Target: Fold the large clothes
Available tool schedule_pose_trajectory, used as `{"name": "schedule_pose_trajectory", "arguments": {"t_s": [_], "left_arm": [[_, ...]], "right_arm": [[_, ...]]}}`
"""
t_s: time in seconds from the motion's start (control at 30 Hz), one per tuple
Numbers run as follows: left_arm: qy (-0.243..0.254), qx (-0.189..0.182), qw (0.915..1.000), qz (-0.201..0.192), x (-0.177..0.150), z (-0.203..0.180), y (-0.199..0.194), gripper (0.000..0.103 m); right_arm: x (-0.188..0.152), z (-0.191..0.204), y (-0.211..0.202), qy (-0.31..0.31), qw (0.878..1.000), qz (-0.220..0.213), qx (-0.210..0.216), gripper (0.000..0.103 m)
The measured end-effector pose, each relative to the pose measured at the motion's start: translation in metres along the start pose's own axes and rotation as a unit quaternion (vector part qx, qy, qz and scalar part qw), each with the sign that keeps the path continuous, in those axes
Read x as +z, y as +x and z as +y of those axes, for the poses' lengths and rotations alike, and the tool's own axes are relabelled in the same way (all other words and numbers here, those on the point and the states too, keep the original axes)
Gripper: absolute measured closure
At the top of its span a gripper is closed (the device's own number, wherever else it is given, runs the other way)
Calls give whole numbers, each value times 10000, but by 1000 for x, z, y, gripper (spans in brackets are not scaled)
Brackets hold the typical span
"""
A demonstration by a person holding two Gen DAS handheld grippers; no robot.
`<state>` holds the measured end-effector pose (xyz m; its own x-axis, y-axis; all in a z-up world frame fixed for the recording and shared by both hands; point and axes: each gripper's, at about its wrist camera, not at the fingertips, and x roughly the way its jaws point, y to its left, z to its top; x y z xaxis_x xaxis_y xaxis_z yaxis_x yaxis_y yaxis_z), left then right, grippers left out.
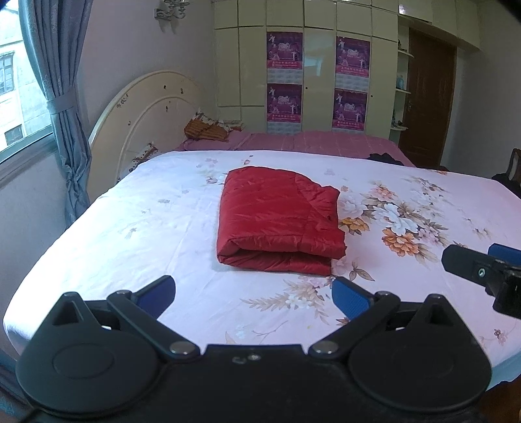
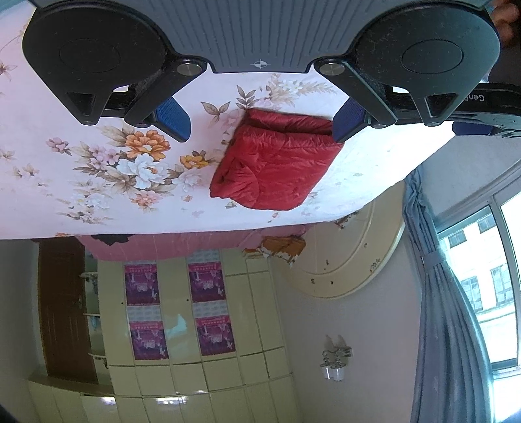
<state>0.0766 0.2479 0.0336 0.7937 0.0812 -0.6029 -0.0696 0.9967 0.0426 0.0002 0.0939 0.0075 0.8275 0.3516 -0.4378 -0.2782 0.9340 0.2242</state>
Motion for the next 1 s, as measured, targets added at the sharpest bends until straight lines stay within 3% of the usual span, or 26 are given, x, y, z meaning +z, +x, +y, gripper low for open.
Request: {"name": "schedule_pose_trajectory", "arguments": {"t_s": [1.0], "left_arm": [[48, 2, 10000, 57, 4, -2, 8, 0]], "right_arm": [[4, -8, 10, 74, 9999, 97, 17, 10]]}}
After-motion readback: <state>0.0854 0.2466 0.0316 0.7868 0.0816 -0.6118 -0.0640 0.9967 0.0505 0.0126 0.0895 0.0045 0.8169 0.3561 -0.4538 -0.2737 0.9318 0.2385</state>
